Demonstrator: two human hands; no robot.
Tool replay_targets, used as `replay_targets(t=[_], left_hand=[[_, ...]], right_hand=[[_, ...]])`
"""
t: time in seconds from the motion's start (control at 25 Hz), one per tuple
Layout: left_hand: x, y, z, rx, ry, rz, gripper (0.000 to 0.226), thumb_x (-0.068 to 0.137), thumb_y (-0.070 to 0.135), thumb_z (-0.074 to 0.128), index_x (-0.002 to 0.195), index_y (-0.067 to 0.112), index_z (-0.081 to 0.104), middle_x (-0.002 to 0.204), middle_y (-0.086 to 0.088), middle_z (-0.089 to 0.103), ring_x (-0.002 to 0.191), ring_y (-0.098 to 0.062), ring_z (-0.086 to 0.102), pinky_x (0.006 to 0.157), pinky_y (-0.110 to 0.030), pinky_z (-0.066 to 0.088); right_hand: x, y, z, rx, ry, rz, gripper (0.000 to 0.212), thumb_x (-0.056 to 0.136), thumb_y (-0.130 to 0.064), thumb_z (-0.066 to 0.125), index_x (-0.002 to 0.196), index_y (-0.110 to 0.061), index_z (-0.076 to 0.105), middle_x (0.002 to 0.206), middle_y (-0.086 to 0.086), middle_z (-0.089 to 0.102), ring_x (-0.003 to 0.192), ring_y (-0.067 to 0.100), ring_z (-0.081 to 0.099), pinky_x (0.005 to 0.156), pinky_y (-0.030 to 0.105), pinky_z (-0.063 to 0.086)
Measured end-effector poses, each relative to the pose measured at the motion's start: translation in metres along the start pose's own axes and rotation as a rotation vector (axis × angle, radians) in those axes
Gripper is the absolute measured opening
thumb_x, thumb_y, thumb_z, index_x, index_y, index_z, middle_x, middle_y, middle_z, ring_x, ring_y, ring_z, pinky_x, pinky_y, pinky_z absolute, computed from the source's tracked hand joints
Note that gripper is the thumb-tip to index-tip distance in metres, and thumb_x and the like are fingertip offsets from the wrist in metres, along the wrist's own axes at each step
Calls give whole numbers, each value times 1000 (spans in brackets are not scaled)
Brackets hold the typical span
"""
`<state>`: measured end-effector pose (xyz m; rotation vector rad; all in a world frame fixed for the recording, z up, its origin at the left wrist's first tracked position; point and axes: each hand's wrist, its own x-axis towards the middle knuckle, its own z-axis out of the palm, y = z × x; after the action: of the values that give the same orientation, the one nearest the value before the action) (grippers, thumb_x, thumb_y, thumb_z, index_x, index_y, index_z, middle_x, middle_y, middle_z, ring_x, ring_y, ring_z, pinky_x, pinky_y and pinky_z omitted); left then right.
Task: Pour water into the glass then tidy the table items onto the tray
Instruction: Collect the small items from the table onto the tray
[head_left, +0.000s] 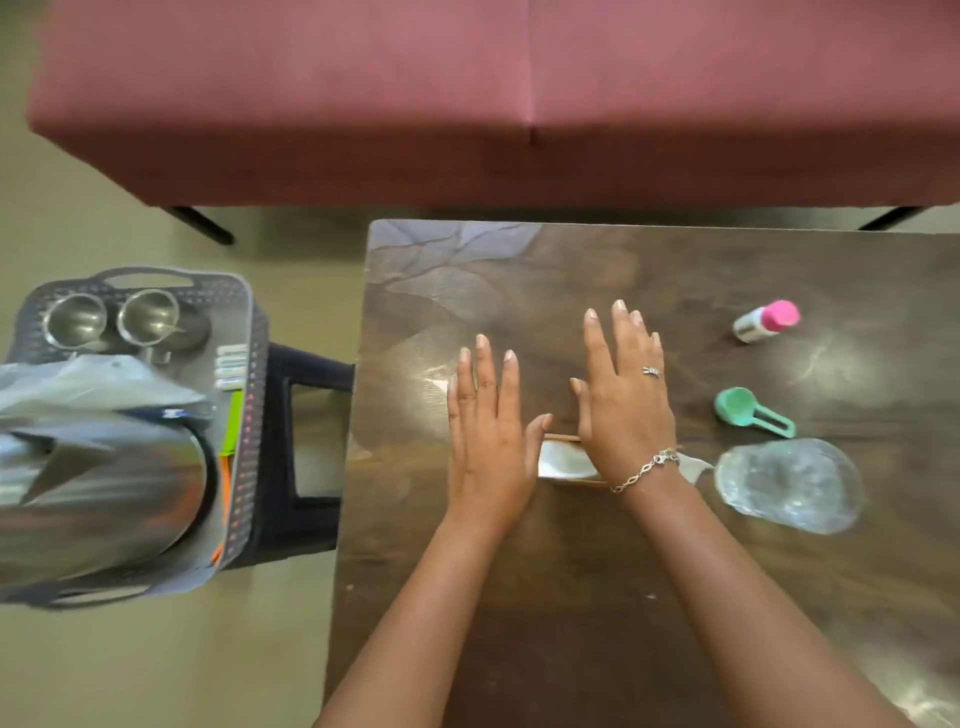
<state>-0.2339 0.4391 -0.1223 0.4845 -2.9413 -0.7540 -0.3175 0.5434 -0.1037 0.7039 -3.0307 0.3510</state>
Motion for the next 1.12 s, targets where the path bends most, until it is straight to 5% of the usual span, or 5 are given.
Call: replay_targets(t=[0.28, 0.48, 0.8, 1.12], left_hand=[[9, 75, 32, 125, -93, 194, 57, 85, 37, 38, 130, 3, 45, 140, -21, 44, 132, -38, 38, 103, -55, 31], [28, 105, 59, 87, -185, 316, 51, 68, 12, 77, 114, -1, 59, 121, -21, 61, 121, -41, 51, 100, -58, 34], [63, 142, 80, 97, -274, 370, 41, 80, 10, 65, 119, 2, 54, 126, -16, 57, 130, -34, 40, 115, -45, 15], [76, 167, 113, 205, -378, 489, 35, 78, 0, 63, 112, -1, 56, 117, -21, 58, 120, -39, 46, 113, -47, 18]], right_hand=[[-7, 97, -52, 173, -58, 234, 57, 84, -6, 58, 136, 2, 35, 143, 24, 35, 135, 38, 29, 112, 48, 19], [35, 181, -91, 185, -112, 238, 52, 85, -2, 56, 135, -2, 40, 142, 16, 43, 130, 29, 41, 105, 36, 29], [62, 224, -47, 31, -442, 82, 76, 73, -12, 75, 138, -9, 35, 149, 7, 33, 134, 25, 36, 108, 39, 31], [63, 226, -18, -31, -298, 57, 49, 81, 1, 59, 127, -11, 48, 133, 10, 47, 108, 38, 54, 88, 45, 45]])
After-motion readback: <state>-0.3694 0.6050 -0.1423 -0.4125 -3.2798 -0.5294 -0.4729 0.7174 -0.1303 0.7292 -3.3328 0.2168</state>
